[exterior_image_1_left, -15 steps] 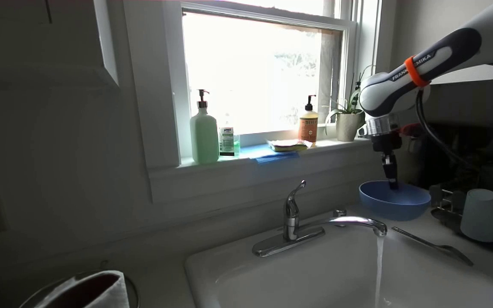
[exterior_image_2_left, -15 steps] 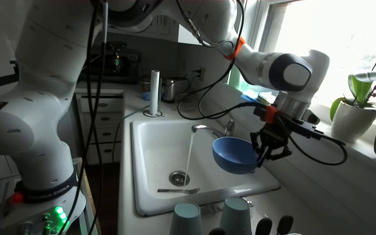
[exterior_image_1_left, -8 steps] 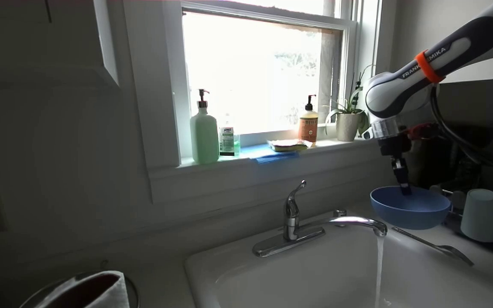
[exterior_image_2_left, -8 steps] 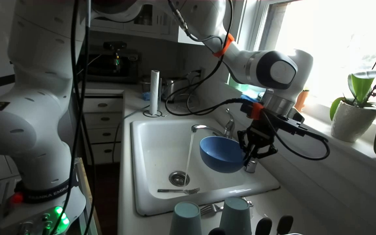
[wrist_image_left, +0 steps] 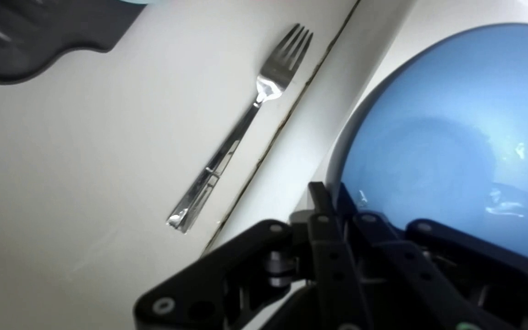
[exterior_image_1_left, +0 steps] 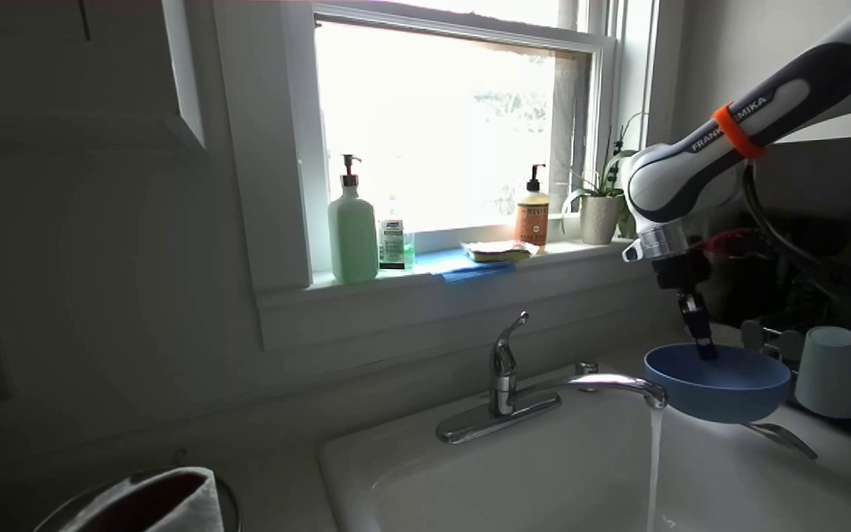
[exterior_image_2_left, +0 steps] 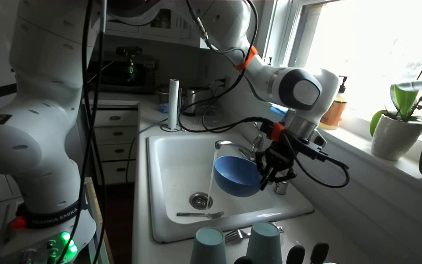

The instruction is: Put the blue bowl under the running water, pour the water in the sink, put the blue bowl under the running water again, pour the water in the sink and then put the bowl back on the counter

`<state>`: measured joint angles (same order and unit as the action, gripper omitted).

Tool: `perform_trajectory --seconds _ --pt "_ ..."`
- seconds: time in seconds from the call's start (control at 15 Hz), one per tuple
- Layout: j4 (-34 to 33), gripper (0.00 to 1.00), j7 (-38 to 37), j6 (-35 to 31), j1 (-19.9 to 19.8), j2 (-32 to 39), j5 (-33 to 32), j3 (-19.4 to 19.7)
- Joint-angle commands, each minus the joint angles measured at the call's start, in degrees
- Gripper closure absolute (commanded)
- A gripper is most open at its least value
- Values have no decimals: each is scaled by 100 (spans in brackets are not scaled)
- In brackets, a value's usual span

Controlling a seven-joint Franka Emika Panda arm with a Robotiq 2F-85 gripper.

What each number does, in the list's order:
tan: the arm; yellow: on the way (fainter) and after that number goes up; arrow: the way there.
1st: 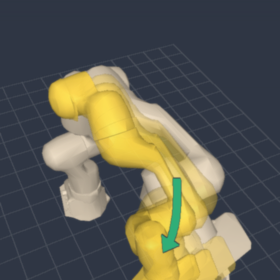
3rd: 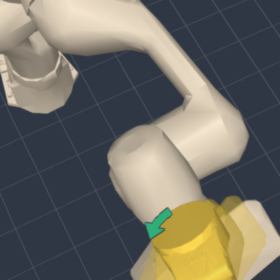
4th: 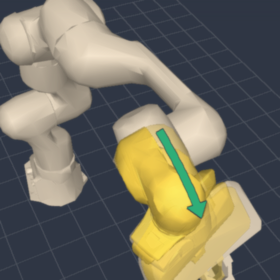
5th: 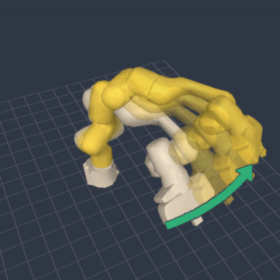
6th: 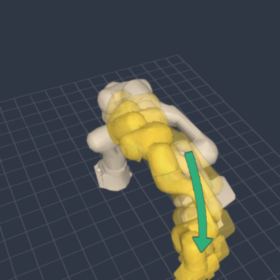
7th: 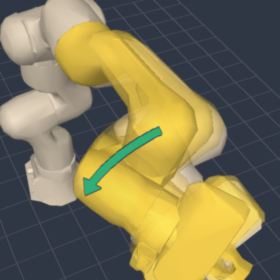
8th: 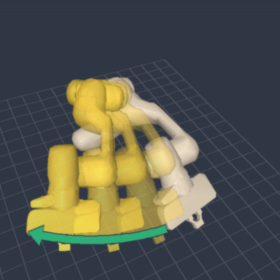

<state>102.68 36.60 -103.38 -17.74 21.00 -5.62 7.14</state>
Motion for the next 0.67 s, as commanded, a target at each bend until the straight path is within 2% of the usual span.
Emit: perform_trajectory --seconds 0.0,0.6 --pt "692 99 -51 -144 102 -313 204 -88" --pt "1523 99 -227 -853 286 -650 941 -213"
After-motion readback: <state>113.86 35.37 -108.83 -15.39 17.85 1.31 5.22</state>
